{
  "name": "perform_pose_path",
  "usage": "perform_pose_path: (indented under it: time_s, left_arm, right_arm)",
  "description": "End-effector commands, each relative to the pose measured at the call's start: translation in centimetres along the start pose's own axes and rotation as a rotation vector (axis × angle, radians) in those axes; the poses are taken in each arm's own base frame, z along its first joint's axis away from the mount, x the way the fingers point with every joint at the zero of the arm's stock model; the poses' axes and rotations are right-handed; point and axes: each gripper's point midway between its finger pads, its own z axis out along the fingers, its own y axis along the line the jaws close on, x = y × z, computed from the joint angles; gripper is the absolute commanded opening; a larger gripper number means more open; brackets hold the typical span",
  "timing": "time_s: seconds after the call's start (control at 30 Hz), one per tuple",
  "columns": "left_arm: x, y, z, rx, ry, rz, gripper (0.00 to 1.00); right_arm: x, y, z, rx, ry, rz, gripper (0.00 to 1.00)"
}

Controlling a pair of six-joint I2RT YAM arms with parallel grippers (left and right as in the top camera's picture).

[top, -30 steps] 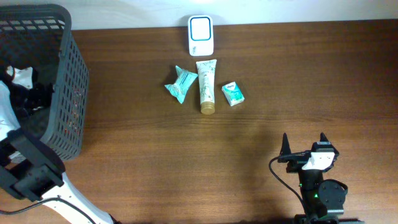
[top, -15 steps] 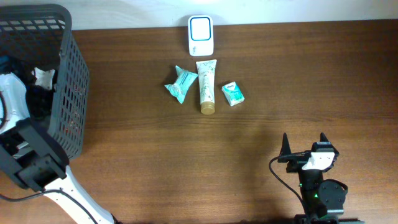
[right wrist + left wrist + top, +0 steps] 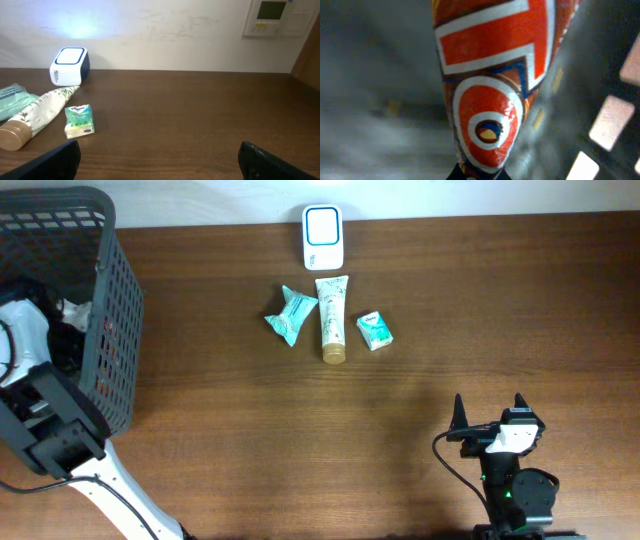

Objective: Scan the item barcode
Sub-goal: 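Grasp the orange snack bar from the basket with the left gripper, then place the orange snack bar between the tube and tissue pack, retract left arm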

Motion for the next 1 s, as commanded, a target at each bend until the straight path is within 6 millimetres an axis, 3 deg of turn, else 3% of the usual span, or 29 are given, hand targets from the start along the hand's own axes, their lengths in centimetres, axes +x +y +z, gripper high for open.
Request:
perform_pose_path:
  time_s: [0.0, 0.07, 0.1, 0.13, 0.2, 0.3, 0.4, 0.53, 0.63, 0.67, 0.73, 0.77, 0.83, 0.9, 0.97]
  left_arm:
    - [-5.3, 2.6, -7.9, -0.046, -0.245, -0.243, 0.00]
    - [-8.9, 1.2, -16.5, 0.019, -0.491, -0.226, 0.00]
    - [-10.3, -0.3, -22.1, 0.059, -0.643, -0.208, 0.00]
    - [-10.8, -1.5, -27.0, 0.078, -0.772, -0.214, 0.00]
    - [-10.2, -3.6, -33.4, 0.118, -0.928, -0.231, 0.00]
    - [-7.9, -9.1, -40.8, 0.321, -1.077, -0.195, 0.00]
    - [-5.8, -14.9, -43.7, 0.505, -1.085, -0.070, 0.00]
    - [-5.3, -23.2, -42.3, 0.683, -0.960, 0.035, 0.00]
    - [-4.9, -30.4, -38.4, 0.714, -0.816, 0.104, 0.00]
    - [-4.3, -32.9, -35.5, 0.670, -0.731, 0.103, 0.00]
    - [-3.2, -35.9, -31.2, 0.580, -0.613, 0.110, 0.00]
    - [-2.0, -38.3, -27.2, 0.488, -0.515, 0.121, 0.00]
    - [-0.5, -41.4, -23.0, 0.424, -0.418, 0.165, 0.00]
    - [1.8, -46.0, -16.8, 0.391, -0.295, 0.218, 0.00]
    - [3.4, -48.8, -12.6, 0.390, -0.224, 0.221, 0.00]
  right_arm:
    - [0.4, -0.2, 0.0, 0.007, 0.007, 0.002, 0.99]
    - [0.4, -0.2, 0.0, 0.007, 0.007, 0.001, 0.99]
    - [0.4, -0.2, 0.0, 0.007, 0.007, 0.001, 0.99]
    - [0.4, -0.2, 0.0, 0.007, 0.007, 0.001, 0.99]
    - [0.4, -0.2, 0.0, 0.007, 0.007, 0.002, 0.99]
    - [0.4, -0.2, 0.0, 0.007, 0.007, 0.001, 0.99]
    - [0.4, -0.2, 0.0, 0.007, 0.007, 0.002, 0.99]
    - [0.4, -0.2, 0.0, 0.007, 0.007, 0.002, 0.99]
    - [0.4, -0.2, 0.0, 0.007, 0.007, 0.002, 0.98]
    - [0.4, -0.2, 0.0, 0.007, 0.007, 0.002, 0.99]
    - [0.4, -0.2, 0.0, 0.007, 0.007, 0.002, 0.99]
    - [0.4, -0.2, 0.0, 0.007, 0.007, 0.002, 0.99]
    - [0.4, -0.2, 0.0, 0.007, 0.007, 0.001, 0.99]
    - [0.4, -0.2, 0.0, 0.007, 0.007, 0.001, 0.99]
    - [0.4, -0.2, 0.0, 0.007, 0.007, 0.002, 0.99]
